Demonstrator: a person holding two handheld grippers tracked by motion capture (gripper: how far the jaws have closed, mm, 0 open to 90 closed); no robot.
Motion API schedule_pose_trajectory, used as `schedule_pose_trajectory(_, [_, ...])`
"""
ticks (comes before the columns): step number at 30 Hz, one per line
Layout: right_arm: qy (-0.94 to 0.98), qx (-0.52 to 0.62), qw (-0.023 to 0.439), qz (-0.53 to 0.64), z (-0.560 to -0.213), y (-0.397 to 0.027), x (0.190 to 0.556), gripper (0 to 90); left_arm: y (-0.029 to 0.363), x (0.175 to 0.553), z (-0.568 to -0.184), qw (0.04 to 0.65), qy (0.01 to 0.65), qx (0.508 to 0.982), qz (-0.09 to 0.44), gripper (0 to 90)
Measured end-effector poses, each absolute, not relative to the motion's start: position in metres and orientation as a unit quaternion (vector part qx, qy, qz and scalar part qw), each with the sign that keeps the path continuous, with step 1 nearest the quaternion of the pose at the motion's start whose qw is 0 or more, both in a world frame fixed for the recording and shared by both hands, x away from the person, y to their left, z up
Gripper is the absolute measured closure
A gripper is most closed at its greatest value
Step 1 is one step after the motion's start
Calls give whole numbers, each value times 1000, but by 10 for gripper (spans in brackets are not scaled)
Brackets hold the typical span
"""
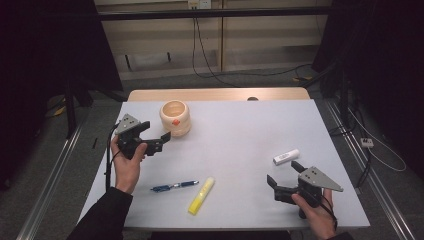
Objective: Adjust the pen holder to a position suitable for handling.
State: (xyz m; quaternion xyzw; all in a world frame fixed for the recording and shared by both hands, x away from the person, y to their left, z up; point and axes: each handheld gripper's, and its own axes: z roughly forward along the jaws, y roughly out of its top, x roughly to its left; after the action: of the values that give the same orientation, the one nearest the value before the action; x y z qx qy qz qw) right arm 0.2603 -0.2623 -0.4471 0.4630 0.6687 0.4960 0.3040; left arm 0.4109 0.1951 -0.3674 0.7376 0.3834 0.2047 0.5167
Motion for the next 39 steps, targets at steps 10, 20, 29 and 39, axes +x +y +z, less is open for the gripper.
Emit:
schedule_pose_trajectory(10, [671, 458, 302, 499, -447, -262, 261, 35, 185, 435, -353, 508, 385, 746, 194, 84])
schedule_pose_trajectory(20, [673, 459, 300, 497, -447, -261, 261, 34, 183, 473, -357, 481, 408, 750, 199, 124])
schedule_pose_trajectory(29, [671, 459, 299, 499, -447, -264, 260, 35, 182, 508, -368, 449, 414, 764, 210, 132])
schedule_pose_trajectory(39, [676, 458, 293, 498, -448, -261, 263, 36, 187, 533, -377, 434, 448, 754, 204, 278])
